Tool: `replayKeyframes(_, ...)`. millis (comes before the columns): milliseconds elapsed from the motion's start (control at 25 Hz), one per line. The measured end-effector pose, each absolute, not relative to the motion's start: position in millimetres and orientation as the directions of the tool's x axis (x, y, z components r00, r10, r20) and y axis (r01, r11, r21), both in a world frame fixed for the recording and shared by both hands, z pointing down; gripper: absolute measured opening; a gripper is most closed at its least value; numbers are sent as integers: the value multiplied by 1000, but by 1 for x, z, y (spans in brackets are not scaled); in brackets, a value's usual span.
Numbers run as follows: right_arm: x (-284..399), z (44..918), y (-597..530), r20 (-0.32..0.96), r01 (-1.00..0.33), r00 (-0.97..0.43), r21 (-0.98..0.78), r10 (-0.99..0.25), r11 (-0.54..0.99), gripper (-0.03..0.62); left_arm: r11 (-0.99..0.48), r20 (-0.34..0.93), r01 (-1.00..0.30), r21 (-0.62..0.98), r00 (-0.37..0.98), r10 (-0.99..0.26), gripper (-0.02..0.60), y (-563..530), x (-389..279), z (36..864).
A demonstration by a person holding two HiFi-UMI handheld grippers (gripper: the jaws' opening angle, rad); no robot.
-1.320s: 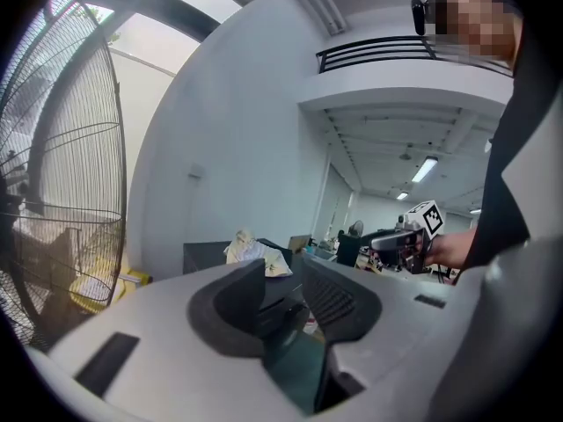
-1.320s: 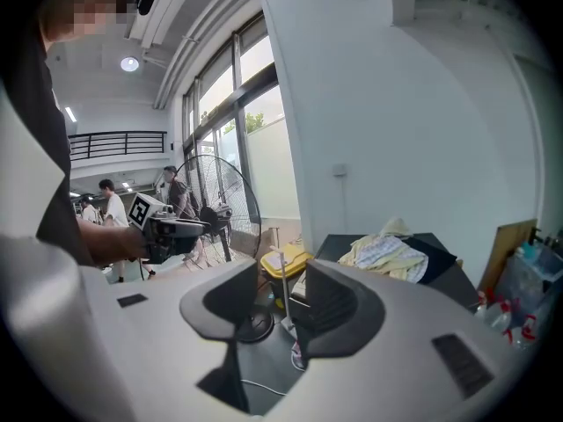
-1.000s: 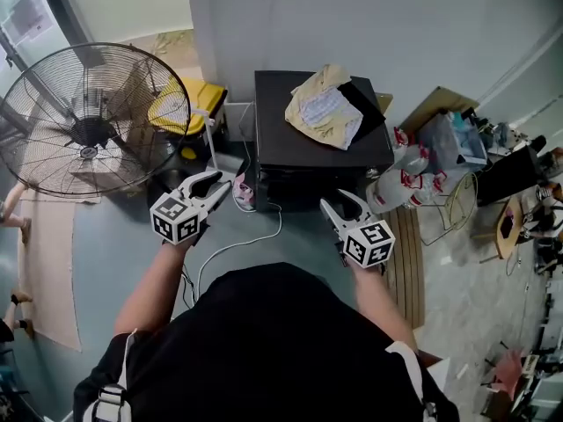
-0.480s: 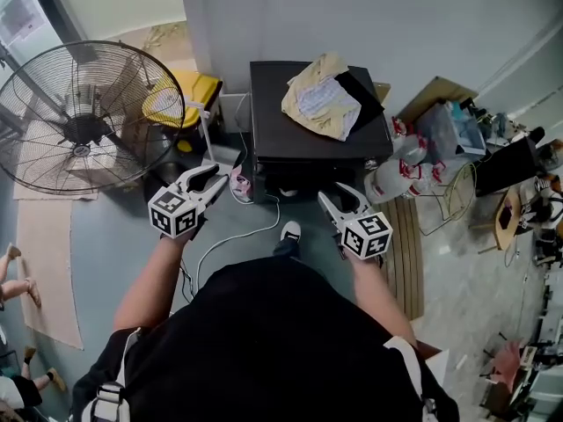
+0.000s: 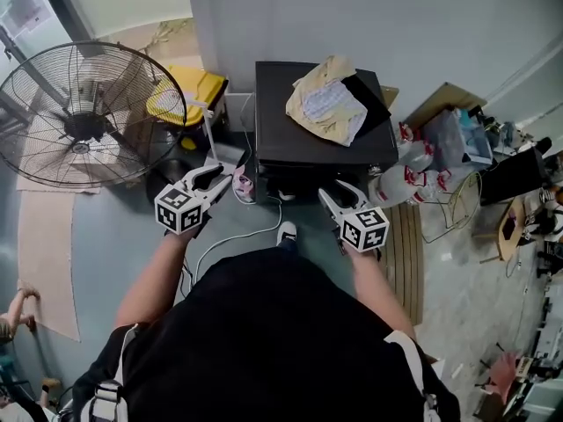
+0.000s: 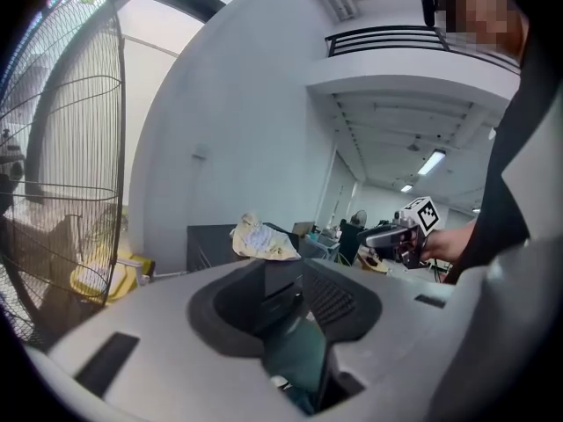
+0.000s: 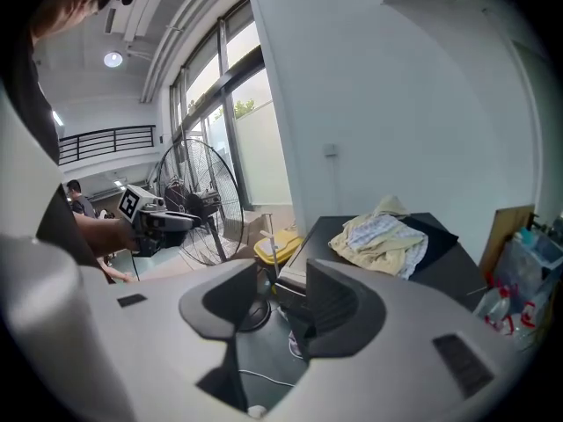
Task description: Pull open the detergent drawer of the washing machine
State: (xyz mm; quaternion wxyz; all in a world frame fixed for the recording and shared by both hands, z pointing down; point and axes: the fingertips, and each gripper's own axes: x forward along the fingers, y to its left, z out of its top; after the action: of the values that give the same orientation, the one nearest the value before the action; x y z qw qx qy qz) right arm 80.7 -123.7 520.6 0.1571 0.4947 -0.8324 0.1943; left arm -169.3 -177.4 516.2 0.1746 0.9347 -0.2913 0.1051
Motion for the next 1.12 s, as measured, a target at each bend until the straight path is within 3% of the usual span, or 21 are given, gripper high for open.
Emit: replayKeyframes(1120,119,637,-194,627,-851,-509,-266,-589,453,179,-700,492,-617,360,763,-420,151,-238,-118,626)
